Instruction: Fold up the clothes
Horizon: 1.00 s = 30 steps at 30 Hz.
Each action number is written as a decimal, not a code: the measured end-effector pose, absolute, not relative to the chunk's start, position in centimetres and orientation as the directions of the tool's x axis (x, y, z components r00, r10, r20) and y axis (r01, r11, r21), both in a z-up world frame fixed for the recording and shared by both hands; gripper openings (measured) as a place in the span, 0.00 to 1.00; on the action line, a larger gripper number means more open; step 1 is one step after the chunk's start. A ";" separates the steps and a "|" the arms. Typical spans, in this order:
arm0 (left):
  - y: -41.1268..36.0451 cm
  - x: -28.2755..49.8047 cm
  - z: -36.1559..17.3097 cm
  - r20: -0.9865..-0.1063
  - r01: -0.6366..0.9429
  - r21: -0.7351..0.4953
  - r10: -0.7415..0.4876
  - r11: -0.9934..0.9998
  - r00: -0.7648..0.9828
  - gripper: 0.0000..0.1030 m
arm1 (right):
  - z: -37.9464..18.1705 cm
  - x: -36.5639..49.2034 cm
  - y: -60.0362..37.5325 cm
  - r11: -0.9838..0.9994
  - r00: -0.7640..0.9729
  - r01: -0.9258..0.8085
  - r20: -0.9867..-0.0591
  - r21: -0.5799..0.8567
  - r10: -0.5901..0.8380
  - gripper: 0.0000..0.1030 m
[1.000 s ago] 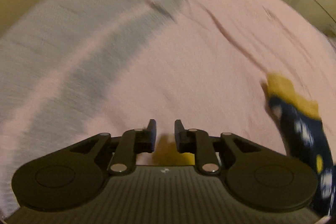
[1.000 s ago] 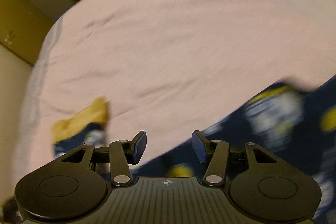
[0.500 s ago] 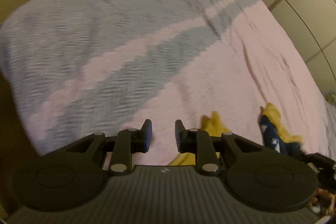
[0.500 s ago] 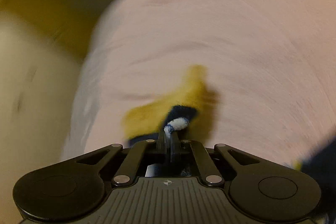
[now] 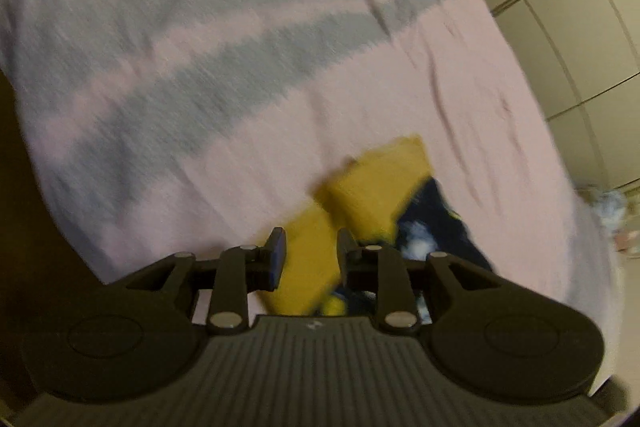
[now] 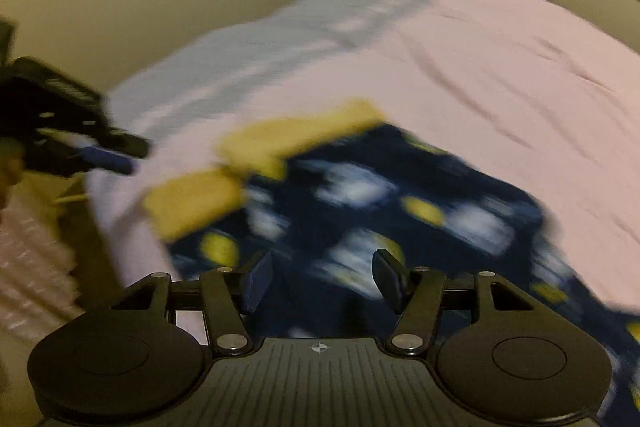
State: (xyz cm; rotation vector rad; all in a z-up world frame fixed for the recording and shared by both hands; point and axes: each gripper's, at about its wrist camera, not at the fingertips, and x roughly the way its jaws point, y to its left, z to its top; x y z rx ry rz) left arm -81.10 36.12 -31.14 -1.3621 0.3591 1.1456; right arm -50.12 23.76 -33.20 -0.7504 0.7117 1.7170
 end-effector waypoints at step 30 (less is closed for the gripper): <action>34.3 -79.2 -30.0 -0.661 -0.788 -0.611 0.598 -0.077 0.454 0.03 | -42.9 -27.4 2.4 0.748 -0.455 0.188 -0.619 0.636 0.640 0.03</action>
